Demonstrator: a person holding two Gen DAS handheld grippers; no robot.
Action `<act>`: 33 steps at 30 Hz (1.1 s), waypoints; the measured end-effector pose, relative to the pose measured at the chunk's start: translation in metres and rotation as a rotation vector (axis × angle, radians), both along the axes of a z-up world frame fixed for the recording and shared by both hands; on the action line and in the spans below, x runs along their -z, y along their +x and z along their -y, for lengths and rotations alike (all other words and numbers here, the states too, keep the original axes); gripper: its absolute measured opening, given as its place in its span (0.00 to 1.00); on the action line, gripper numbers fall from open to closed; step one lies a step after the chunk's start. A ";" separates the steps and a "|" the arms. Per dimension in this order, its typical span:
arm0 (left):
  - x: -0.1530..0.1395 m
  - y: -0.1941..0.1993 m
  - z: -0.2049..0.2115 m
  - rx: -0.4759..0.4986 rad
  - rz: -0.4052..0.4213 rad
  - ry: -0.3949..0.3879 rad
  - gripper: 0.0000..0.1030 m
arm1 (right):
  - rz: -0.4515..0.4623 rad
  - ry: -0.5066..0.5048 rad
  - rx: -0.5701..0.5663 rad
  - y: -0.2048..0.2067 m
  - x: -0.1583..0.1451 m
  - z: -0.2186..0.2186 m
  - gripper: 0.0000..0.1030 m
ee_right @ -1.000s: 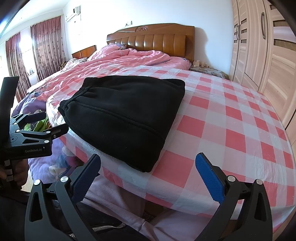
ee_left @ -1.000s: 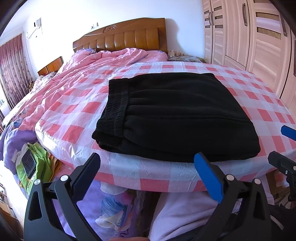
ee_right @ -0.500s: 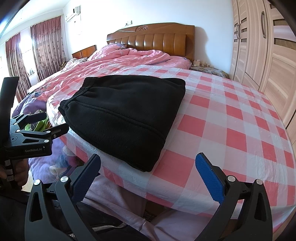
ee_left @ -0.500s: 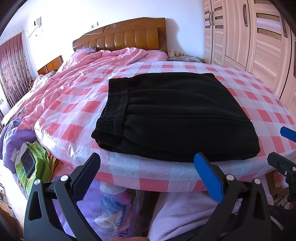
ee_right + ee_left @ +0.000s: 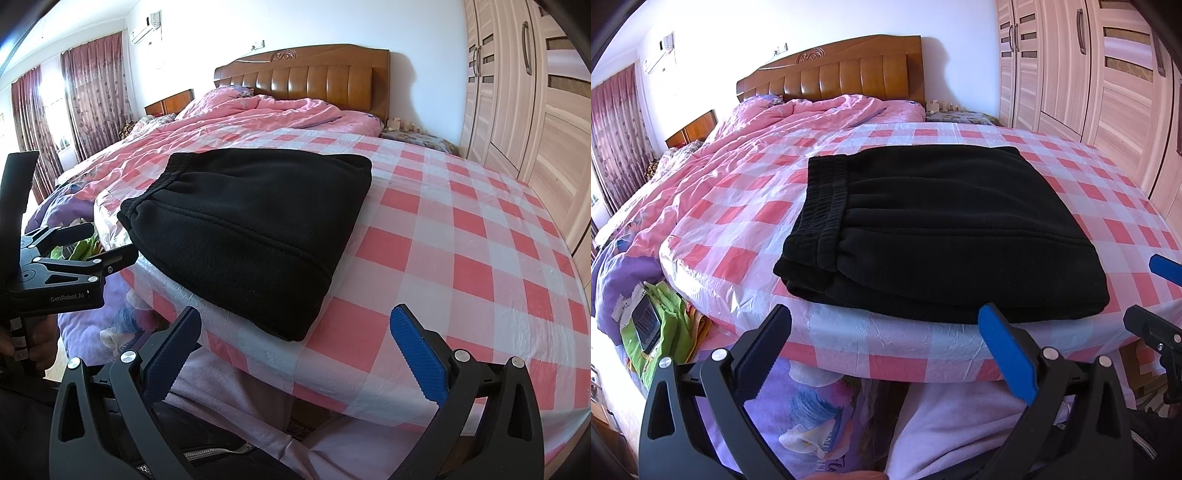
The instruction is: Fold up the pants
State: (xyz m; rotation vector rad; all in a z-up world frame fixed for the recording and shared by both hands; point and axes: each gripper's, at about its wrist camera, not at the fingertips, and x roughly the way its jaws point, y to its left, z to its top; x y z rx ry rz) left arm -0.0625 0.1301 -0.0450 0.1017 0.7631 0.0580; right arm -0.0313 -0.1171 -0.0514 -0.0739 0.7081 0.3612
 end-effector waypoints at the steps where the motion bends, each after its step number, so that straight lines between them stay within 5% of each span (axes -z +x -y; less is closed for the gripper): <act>1: 0.000 0.000 0.000 0.000 0.000 0.000 0.98 | 0.000 0.000 0.000 0.000 0.000 0.000 0.96; 33: 0.000 0.001 -0.003 0.001 -0.004 -0.012 0.98 | -0.003 0.002 0.000 -0.001 -0.001 0.000 0.96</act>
